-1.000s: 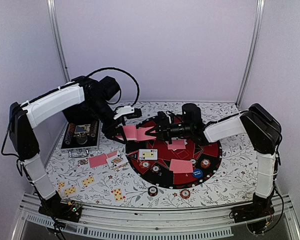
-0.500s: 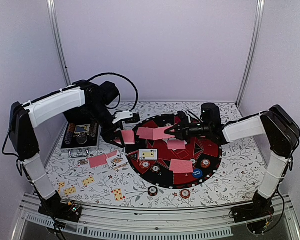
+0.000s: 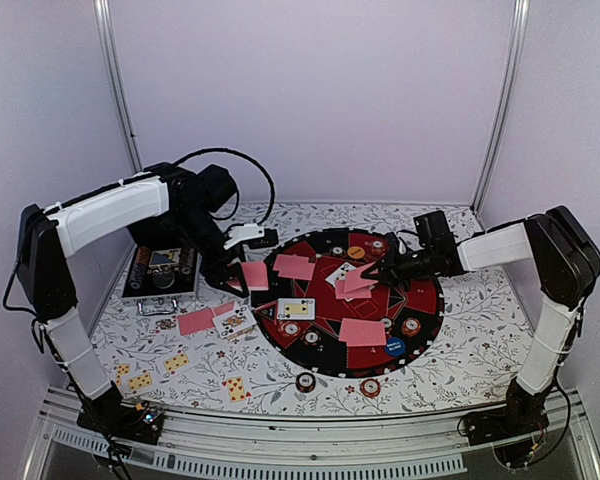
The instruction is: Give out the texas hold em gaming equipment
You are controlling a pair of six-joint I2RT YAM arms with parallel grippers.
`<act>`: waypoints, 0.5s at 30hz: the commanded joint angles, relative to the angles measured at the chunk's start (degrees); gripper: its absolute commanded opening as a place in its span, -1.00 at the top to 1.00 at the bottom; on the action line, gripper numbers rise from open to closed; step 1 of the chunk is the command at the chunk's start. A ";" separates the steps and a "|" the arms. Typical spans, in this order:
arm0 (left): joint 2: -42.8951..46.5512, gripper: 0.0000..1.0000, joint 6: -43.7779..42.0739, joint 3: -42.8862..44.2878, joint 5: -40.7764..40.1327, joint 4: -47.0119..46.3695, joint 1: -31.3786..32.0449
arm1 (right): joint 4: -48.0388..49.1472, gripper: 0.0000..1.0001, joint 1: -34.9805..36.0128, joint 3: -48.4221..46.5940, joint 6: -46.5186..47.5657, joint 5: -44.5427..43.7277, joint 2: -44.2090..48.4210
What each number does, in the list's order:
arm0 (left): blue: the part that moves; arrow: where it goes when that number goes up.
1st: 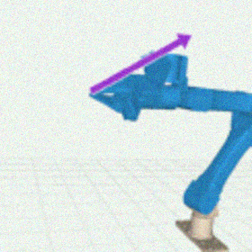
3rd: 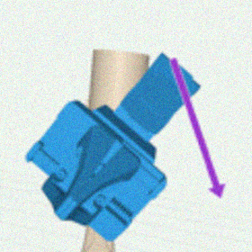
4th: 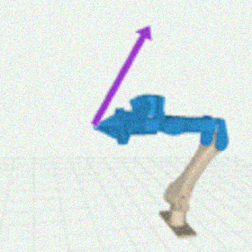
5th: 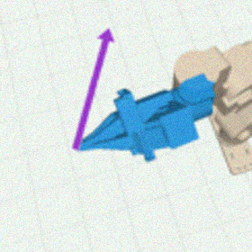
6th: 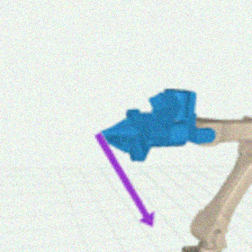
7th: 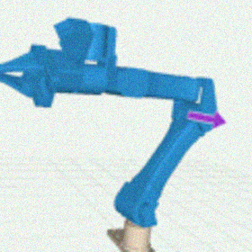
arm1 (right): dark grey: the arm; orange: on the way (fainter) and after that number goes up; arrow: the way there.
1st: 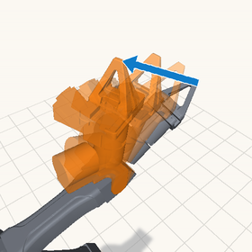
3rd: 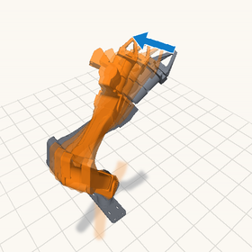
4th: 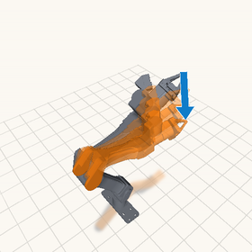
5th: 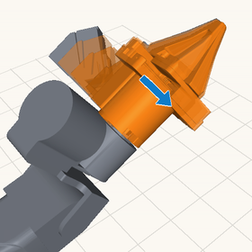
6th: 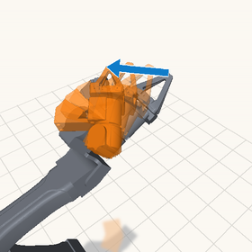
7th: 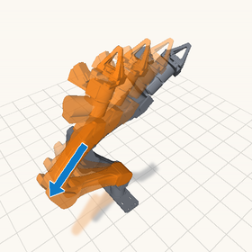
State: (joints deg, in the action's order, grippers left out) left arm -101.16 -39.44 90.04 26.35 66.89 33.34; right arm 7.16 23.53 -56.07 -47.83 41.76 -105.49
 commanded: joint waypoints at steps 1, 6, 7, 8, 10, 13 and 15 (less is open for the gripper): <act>1.36 0.60 -0.84 -0.22 0.89 -0.78 -0.81 | -6.04 1.00 -0.18 -4.53 6.08 -4.46 -3.51; 1.22 0.60 -0.73 -0.44 1.25 -0.97 -0.98 | -6.97 1.00 -0.54 -7.07 7.07 -5.39 -6.17; 1.23 0.61 -0.75 -0.54 1.23 -0.97 -1.00 | -6.98 1.00 -0.66 -7.33 7.12 -5.37 -6.47; 1.34 0.60 -0.80 -0.63 1.18 -1.06 -1.13 | -7.05 1.00 -0.80 -7.56 7.20 -5.54 -6.83; 1.45 0.61 -0.81 -0.98 1.19 -1.13 -1.22 | -7.07 1.00 -0.96 -7.87 7.41 -5.70 -7.49; 1.52 0.61 -0.81 -1.17 1.26 -1.23 -1.41 | -7.07 1.00 -1.20 -8.37 7.60 -5.75 -8.33; 1.55 0.61 -0.76 -1.27 1.36 -1.32 -1.48 | -7.15 1.00 -1.35 -8.51 7.73 -5.71 -8.64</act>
State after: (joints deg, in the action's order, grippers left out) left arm -101.16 -39.44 89.34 26.55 66.70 32.80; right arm 0.78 22.81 -62.74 -41.52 36.91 -112.53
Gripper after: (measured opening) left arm 0.627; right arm 0.009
